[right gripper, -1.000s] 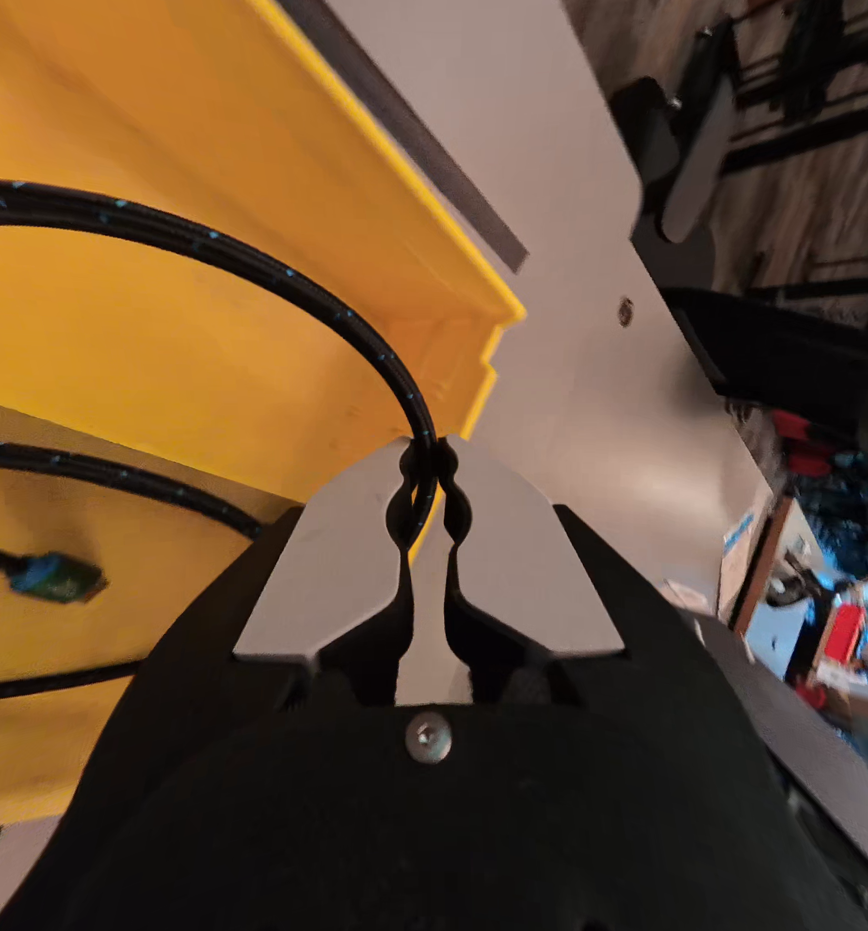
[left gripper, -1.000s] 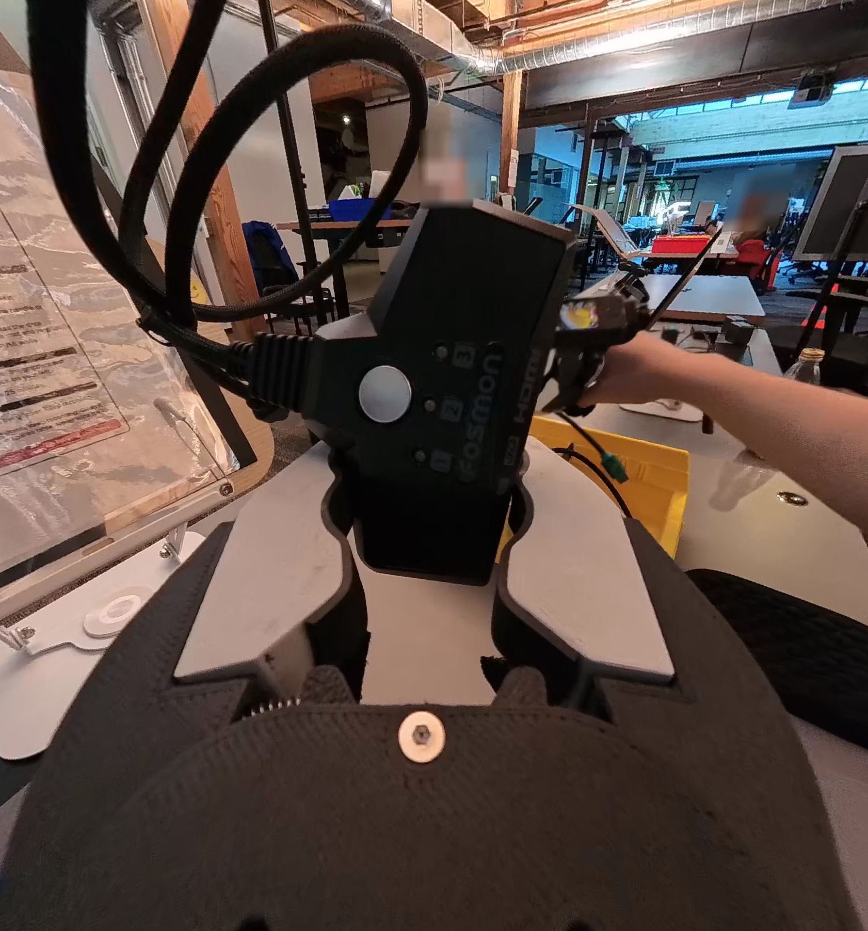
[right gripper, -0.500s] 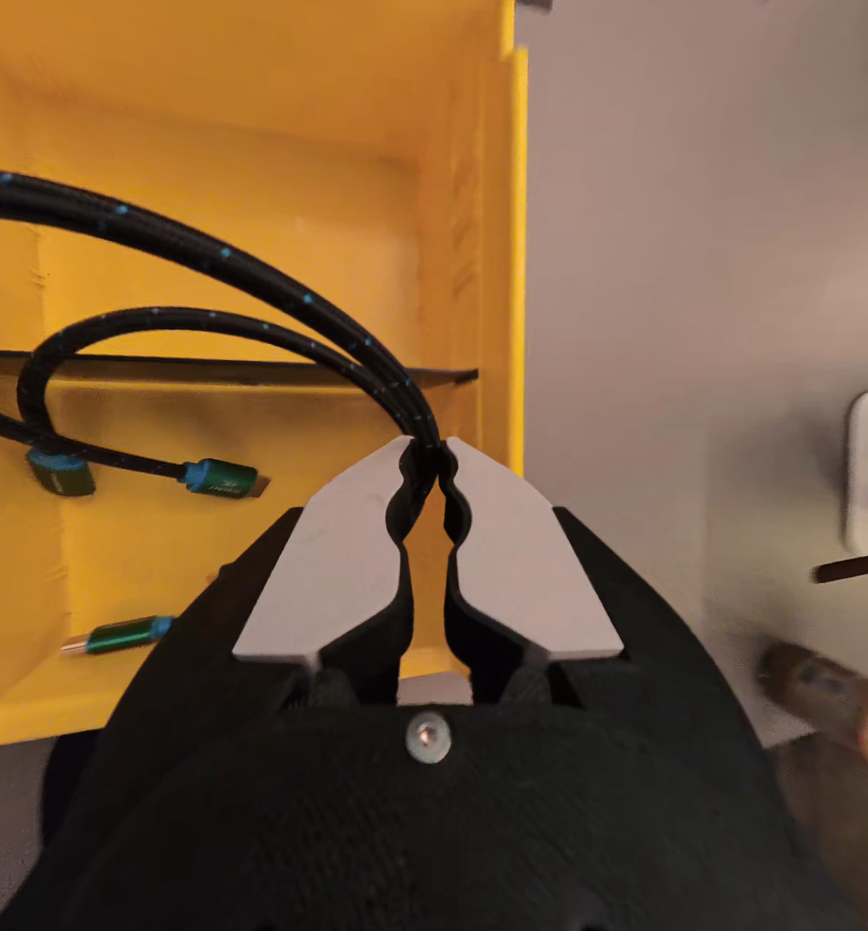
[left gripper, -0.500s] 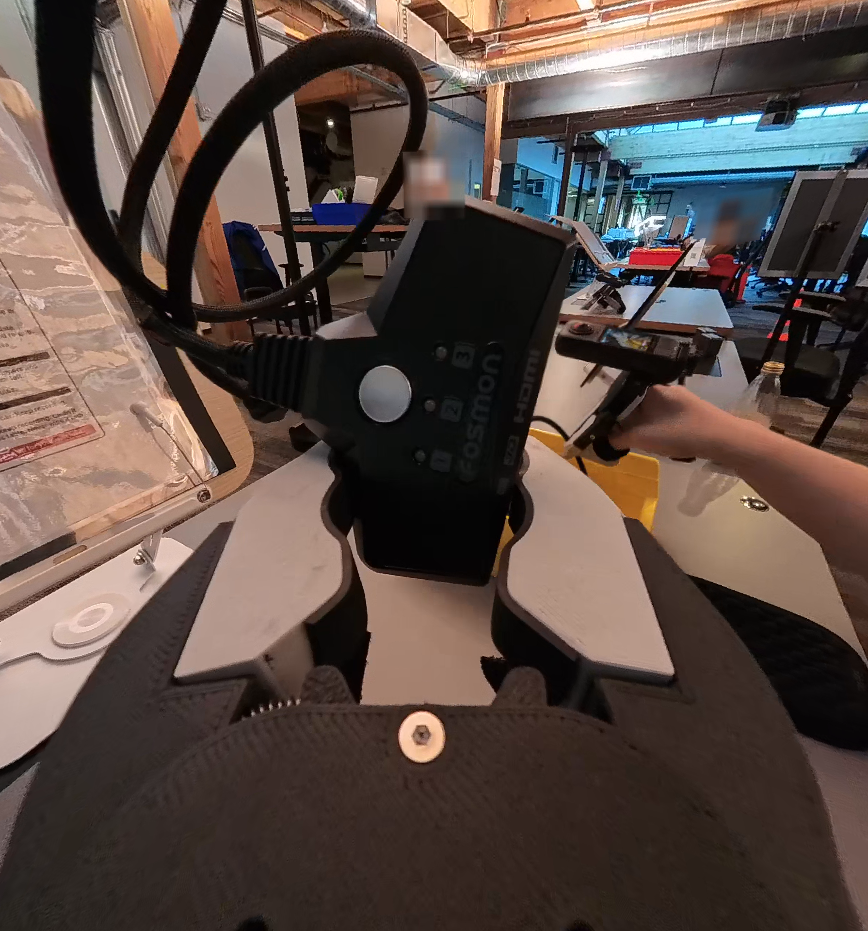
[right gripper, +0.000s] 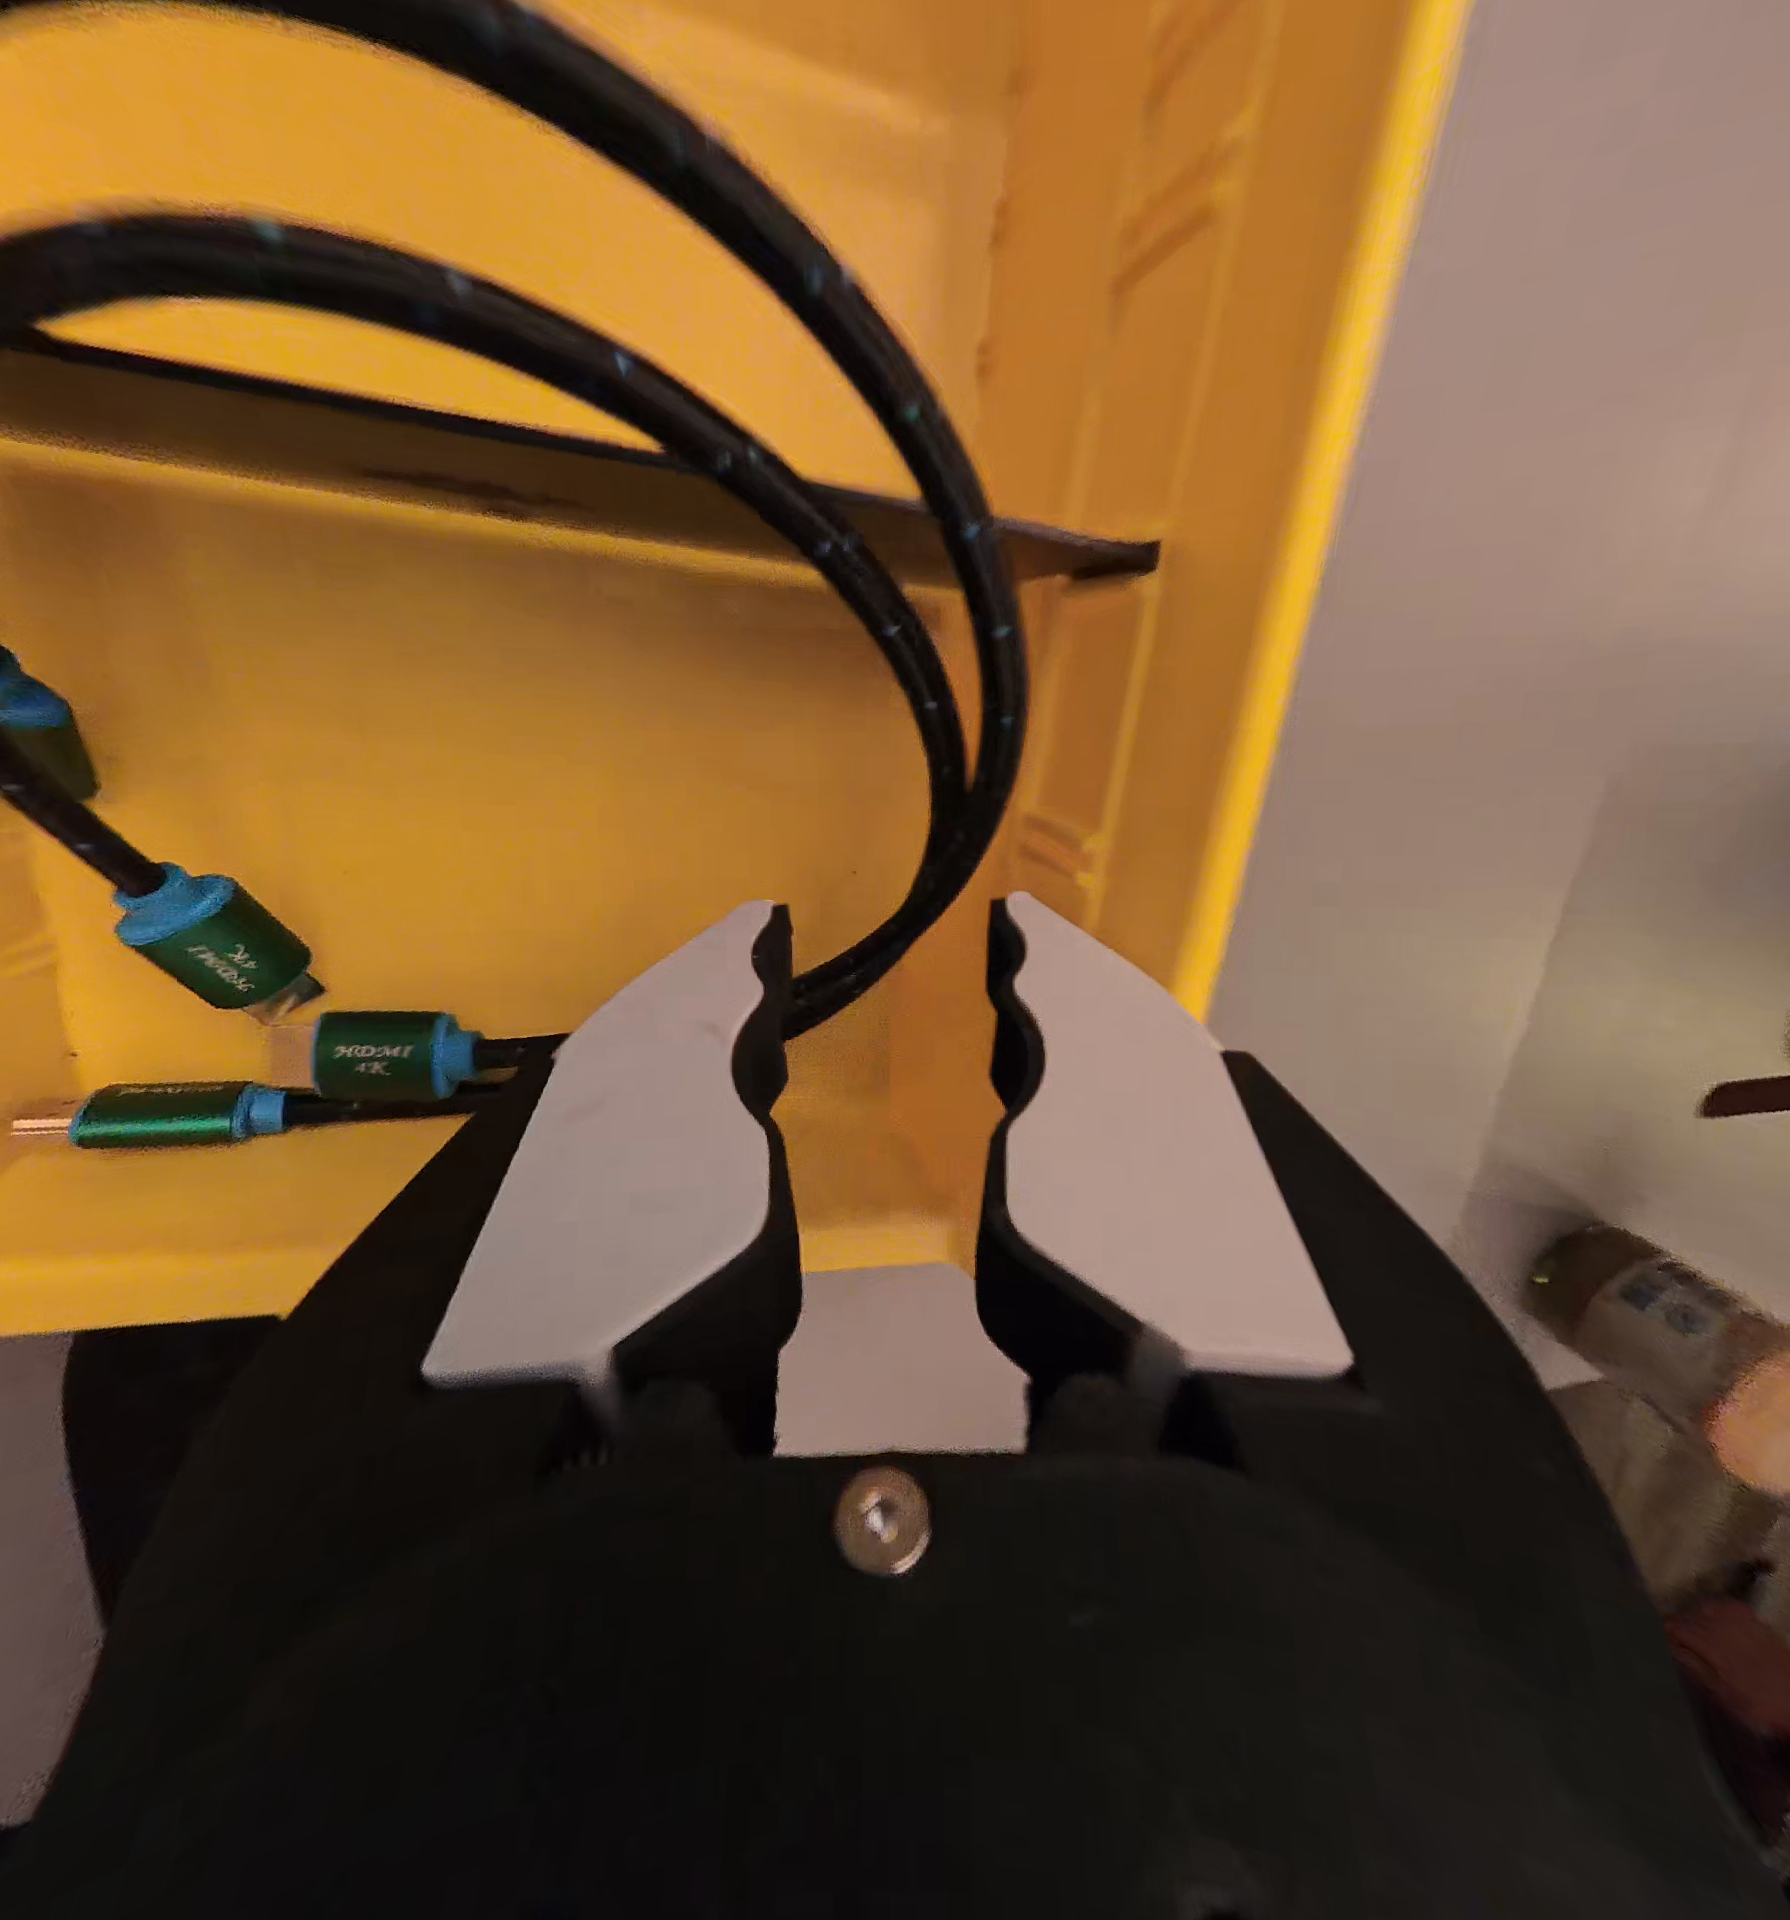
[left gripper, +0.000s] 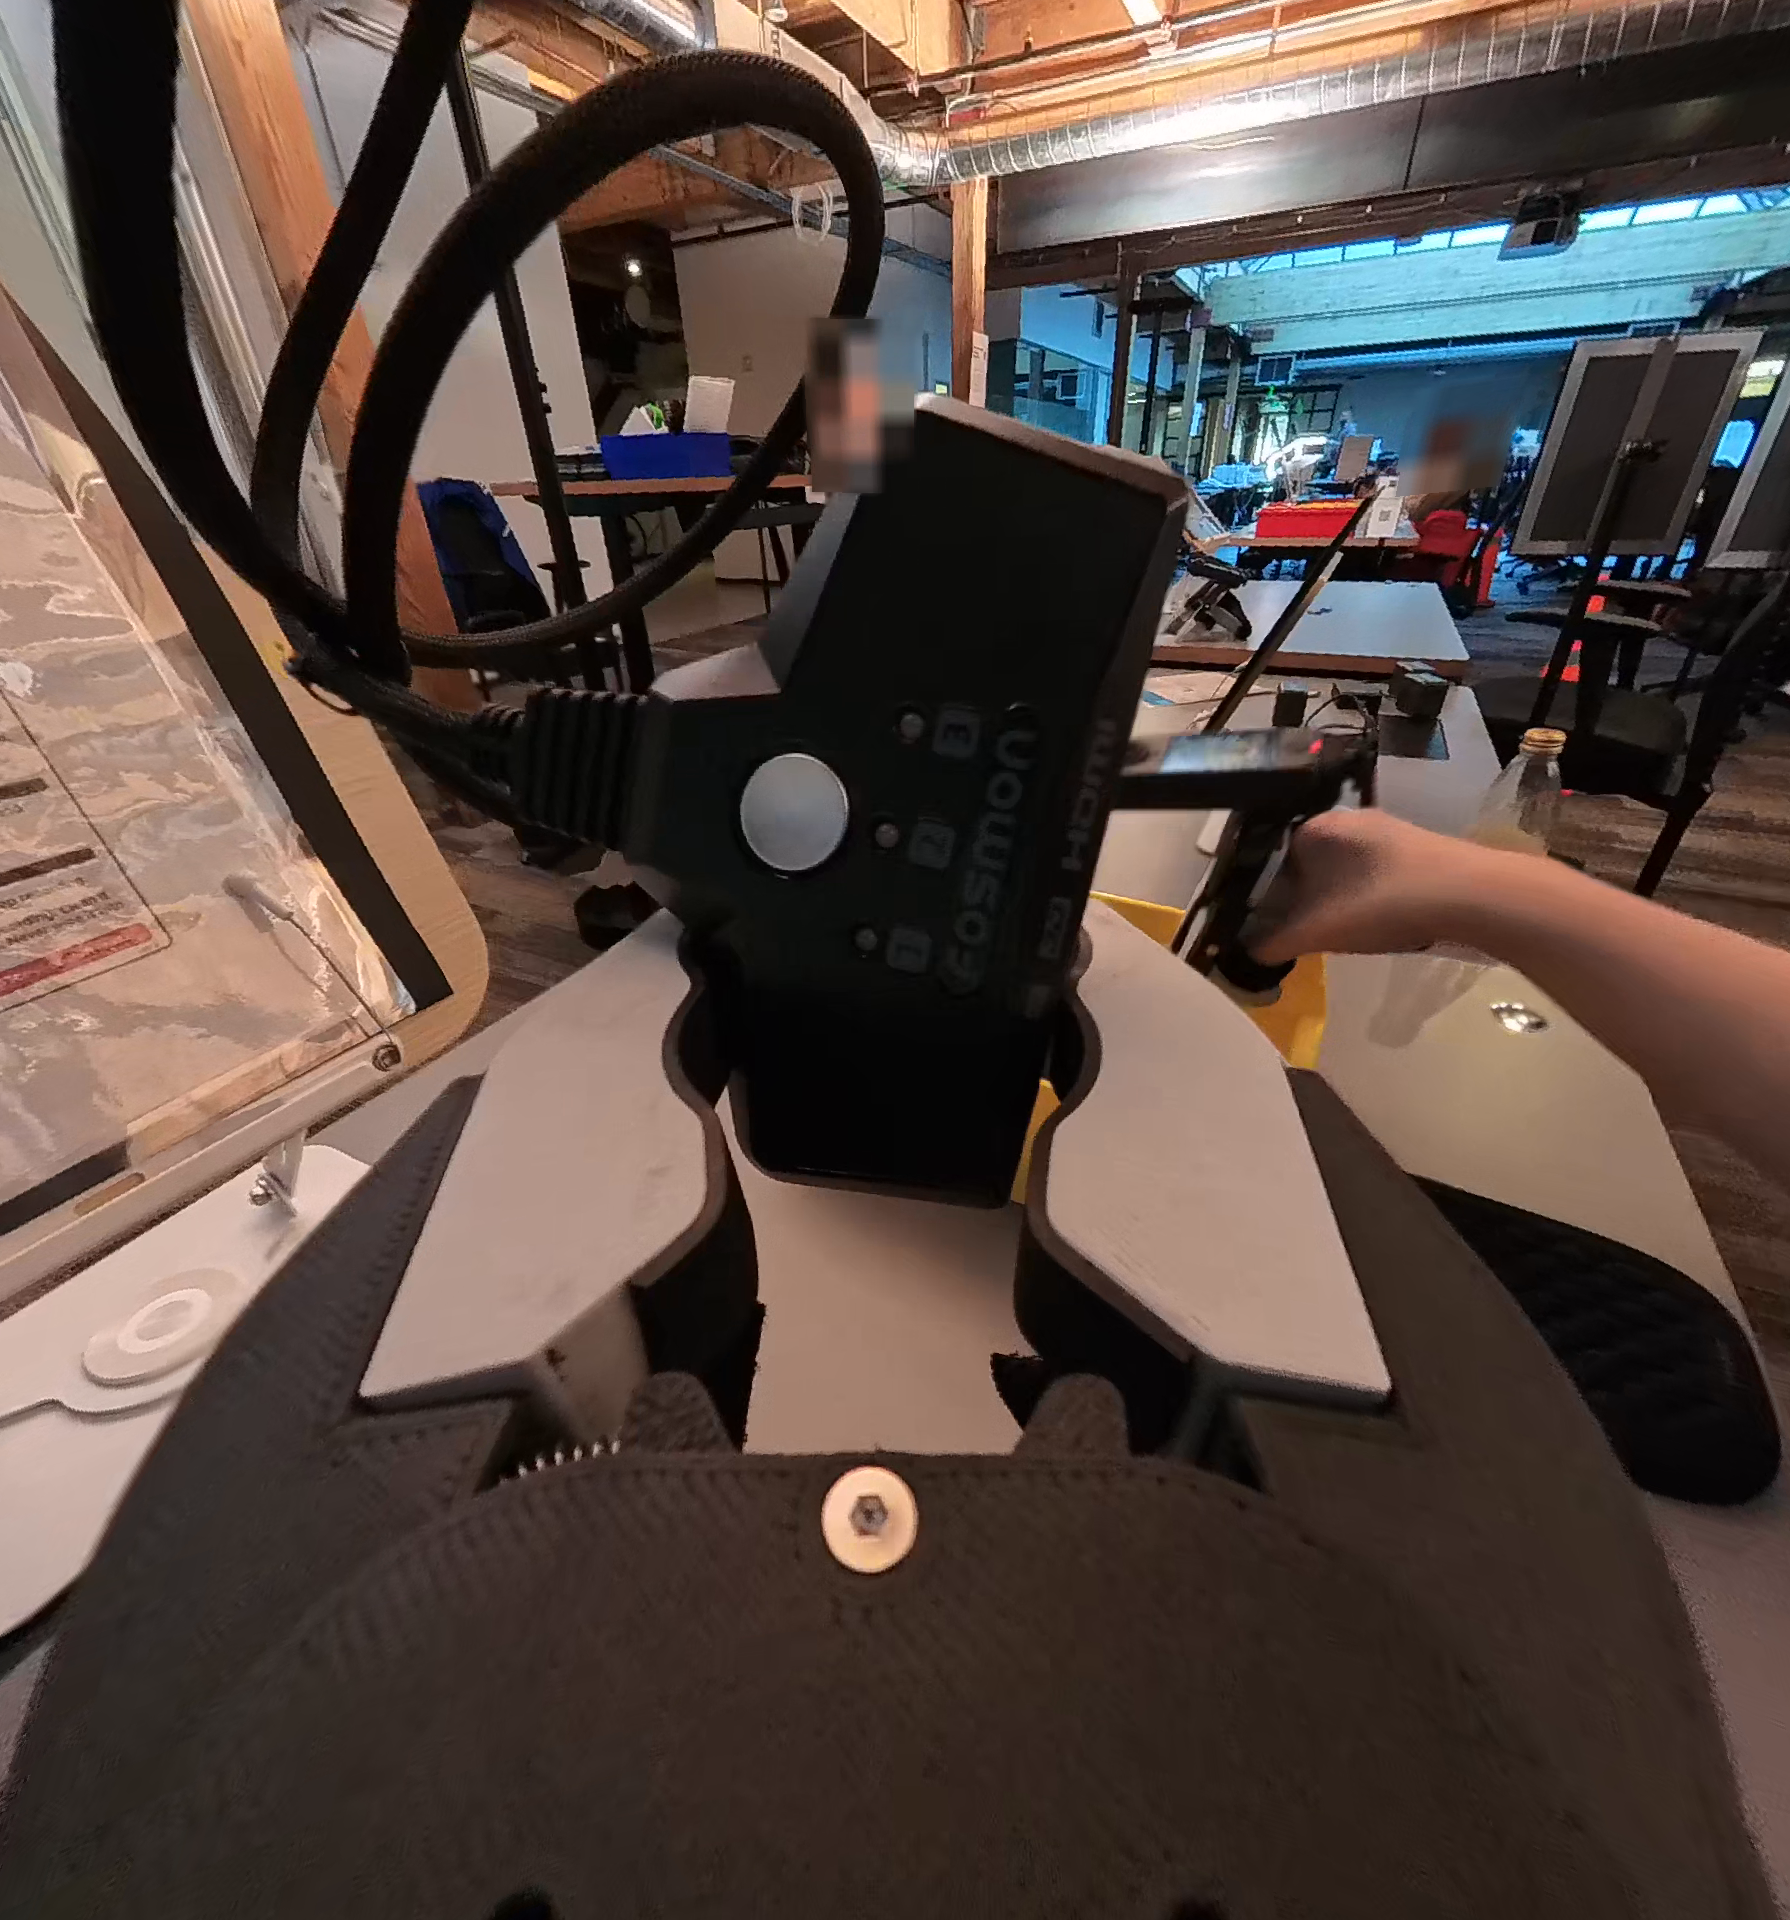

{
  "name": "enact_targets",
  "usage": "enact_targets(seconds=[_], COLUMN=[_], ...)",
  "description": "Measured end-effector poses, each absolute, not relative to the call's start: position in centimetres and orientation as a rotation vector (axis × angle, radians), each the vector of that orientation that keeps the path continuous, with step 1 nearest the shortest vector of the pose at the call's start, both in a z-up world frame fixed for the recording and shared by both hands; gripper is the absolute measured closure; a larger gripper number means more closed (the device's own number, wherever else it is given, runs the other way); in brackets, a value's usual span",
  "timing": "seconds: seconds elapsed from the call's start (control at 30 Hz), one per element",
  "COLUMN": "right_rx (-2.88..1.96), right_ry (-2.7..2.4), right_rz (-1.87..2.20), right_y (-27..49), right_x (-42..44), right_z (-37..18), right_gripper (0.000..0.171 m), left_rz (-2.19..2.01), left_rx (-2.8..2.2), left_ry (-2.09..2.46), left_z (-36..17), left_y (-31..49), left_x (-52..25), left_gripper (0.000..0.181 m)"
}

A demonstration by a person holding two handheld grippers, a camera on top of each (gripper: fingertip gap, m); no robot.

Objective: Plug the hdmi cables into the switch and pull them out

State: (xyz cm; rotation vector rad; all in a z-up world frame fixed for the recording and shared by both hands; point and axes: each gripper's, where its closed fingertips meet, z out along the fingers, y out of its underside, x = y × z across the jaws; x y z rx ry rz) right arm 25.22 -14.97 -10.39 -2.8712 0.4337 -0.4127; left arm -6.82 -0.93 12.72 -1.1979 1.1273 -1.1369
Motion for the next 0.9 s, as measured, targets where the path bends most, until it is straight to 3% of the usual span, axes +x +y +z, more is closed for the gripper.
enact_targets(seconds=[0.17, 0.37, 0.47, 0.6, 0.63, 0.67, 0.7, 0.83, 0.9], right_rx=[-2.412, -1.600, -1.597, -1.754, -1.796, -1.811, -1.810, -1.780, -1.788], right_ry=[0.265, -0.196, -0.306, -0.368, -0.391, -0.426, -0.466, -0.518, -0.492], right_rz=[-0.531, 0.486, 0.687, 0.764, 0.784, 0.811, 0.844, 0.798, 0.664], right_y=[-11.2, -6.6, -4.8, -1.0, -0.3, 0.1, 0.2, 1.1, 1.5], right_x=[23.5, 2.8, -2.7, -6.4, -7.0, -7.5, -7.9, -6.8, -4.4], right_z=[0.2, 15.4, 15.9, 12.7, 11.7, 10.9, 10.3, 9.2, 9.1], right_gripper=[0.121, 0.104, 0.099, 0.101, 0.110, 0.135, 0.143, 0.148, 0.148], left_rz=[-0.991, -0.541, -0.398, -0.270, -0.257, -0.244, -0.208, -0.082, -0.072], left_rx=[-1.147, -1.055, -0.991, -0.965, -0.959, -0.951, -0.947, -0.936, -0.935], left_ry=[1.162, 1.188, 1.214, 1.266, 1.274, 1.284, 1.287, 1.268, 1.274], left_z=[12.6, 11.5, 10.9, 9.4, 9.1, 8.8, 8.5, 7.4, 7.2], left_y=[-0.4, 1.6, 1.7, 1.6, 1.5, 1.4, 1.6, 2.6, 2.7], left_x=[-6.9, -6.7, -6.2, -5.3, -5.0, -4.8, -4.7, -4.2, -4.1], left_gripper=[0.121, 0.121, 0.121, 0.119, 0.119, 0.118, 0.122, 0.126, 0.120])
